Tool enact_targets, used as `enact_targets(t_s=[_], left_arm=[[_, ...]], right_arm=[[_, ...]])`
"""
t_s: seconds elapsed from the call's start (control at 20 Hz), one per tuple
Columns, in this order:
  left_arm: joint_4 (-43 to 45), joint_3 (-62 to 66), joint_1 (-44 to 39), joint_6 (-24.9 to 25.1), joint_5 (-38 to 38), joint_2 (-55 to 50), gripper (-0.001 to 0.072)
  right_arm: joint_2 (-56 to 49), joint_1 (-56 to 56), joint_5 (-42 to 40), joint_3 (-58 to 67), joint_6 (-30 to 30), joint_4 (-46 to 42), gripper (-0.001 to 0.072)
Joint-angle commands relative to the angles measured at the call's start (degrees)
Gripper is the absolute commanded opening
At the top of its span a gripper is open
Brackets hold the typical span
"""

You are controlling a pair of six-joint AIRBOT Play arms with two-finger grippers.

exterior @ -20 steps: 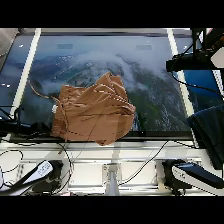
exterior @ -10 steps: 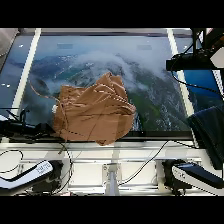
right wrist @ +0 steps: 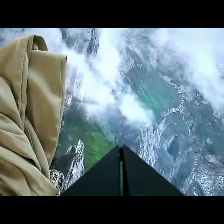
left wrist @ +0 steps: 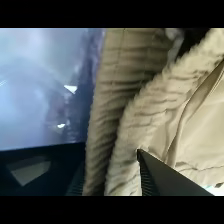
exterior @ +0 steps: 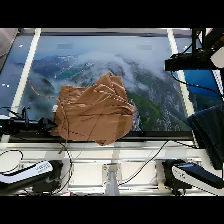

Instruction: Fold the clothes and pants, and hang the long-sleeved shirts on hangers.

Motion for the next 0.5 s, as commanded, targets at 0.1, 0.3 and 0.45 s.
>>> enact_targets(t_s=[0.1, 0.3, 0.45], left_arm=[[-5.55, -0.02, -3.76, 1.36, 1.38, -2.12, 0.0074], [-17.53, 0.98, -6.62, 6.45, 0.35, -2.08, 0.0054], [-23.91, 4.74, -6.88, 8.41, -2.05, 0.31, 0.0053]], right_arm=[[-0.04, 0.04, 11.47, -1.16, 0.02, 0.50, 0.0014], [-0.02, 0.04, 16.28, -8.11, 0.04, 0.81, 0.0015], [0.02, 0.04, 14.36, -17.20, 0.04, 2.12, 0.0014]])
